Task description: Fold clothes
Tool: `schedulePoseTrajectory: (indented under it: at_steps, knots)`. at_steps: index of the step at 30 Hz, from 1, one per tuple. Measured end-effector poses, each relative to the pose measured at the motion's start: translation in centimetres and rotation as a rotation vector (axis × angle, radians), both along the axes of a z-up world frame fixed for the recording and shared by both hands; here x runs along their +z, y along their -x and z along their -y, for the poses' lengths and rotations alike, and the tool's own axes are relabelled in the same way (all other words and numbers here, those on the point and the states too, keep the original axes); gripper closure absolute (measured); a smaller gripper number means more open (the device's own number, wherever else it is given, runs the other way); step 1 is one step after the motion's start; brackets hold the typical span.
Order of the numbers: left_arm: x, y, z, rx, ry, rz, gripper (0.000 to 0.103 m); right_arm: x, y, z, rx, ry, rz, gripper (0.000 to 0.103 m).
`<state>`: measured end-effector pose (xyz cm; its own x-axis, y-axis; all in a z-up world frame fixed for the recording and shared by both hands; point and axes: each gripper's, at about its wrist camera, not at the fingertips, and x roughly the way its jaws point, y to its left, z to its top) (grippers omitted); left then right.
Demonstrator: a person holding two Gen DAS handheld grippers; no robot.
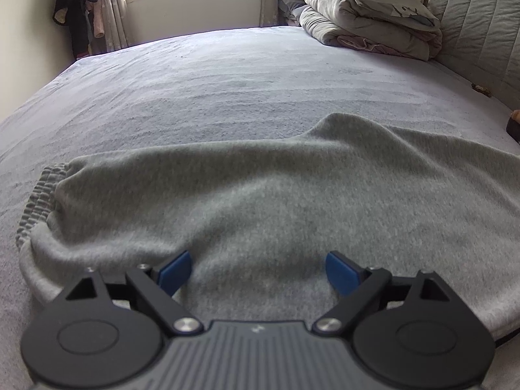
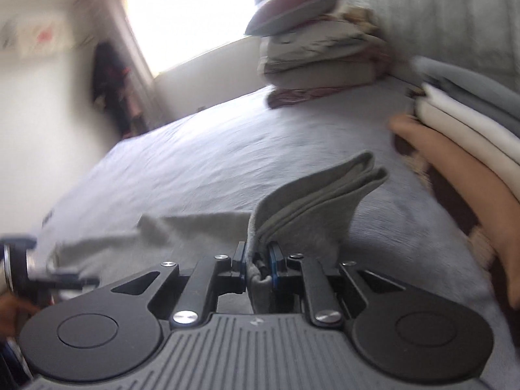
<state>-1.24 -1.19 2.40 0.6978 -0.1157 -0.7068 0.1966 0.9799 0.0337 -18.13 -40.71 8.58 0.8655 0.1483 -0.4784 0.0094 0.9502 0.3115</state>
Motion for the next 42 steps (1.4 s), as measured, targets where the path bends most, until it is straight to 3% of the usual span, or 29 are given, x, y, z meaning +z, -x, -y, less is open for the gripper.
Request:
schedulePoseTrajectory:
  at_steps: [5,9,13,14,16,17,19,21,23,27,31,35,37,40,42]
  knots:
    - [0.2,0.1,-0.2,0.002,0.014,-0.002,0.012,-0.4,-1.2,-0.9,-0.015,0.062,-0.047,0.088]
    - [0.3,-0.2,-0.8,0.014,0.033,-0.009,0.012,-0.9,-0.8,2.6,-0.170,0.015,-0.092,0.088]
    - [0.4,-0.7,-1.4,0.042,0.035,-0.003,0.012,-2.8,1.0,7.2,-0.336,-0.016,-0.250,0.084]
    - [0.5,-0.8,-1.5,0.051,0.024,0.007,0.012,-3.3,1.1,7.8,-0.350,0.015,-0.296,0.079]
    - [0.7,-1.1,-1.5,0.070,-0.013,0.038,0.012,-4.0,1.1,7.9,-0.382,0.178,-0.379,0.073]
    - [0.8,-1.2,-1.5,0.073,-0.027,0.051,0.012,-4.0,0.7,7.5,-0.379,0.212,-0.380,0.068]
    - [1.1,-1.4,-1.4,0.076,-0.034,0.064,0.012,-3.6,-0.1,6.4,-0.347,0.227,-0.349,0.064]
    - [1.3,-1.7,-1.5,0.081,-0.030,0.064,0.012,-3.3,-1.0,5.3,-0.314,0.242,-0.318,0.047]
    - [1.5,-2.0,-1.6,0.086,-0.035,0.062,0.011,-2.9,-1.9,4.2,-0.282,0.257,-0.288,0.041]
    - [1.5,-2.7,-1.8,0.092,-0.057,0.048,0.011,-2.1,-3.6,2.0,-0.217,0.286,-0.226,0.040]
    - [1.7,-3.3,-1.4,0.057,-0.042,0.044,0.011,-2.4,-7.6,-2.5,-0.072,0.298,-0.225,0.039]
    - [2.0,-3.8,-0.4,-0.022,-0.055,0.079,0.011,-2.8,-11.7,-7.4,0.108,0.269,-0.240,0.039]
    - [2.3,-4.3,-0.2,-0.061,-0.055,0.109,0.010,-2.6,-13.4,-10.4,0.185,0.301,-0.228,0.039]
    - [2.5,-5.2,0.0,-0.074,-0.081,0.145,0.010,-2.2,-15.7,-13.9,0.252,0.371,-0.182,0.039]
    - [2.4,-5.9,-0.2,-0.067,-0.103,0.155,0.010,-1.8,-17.1,-14.9,0.278,0.360,-0.149,0.039]
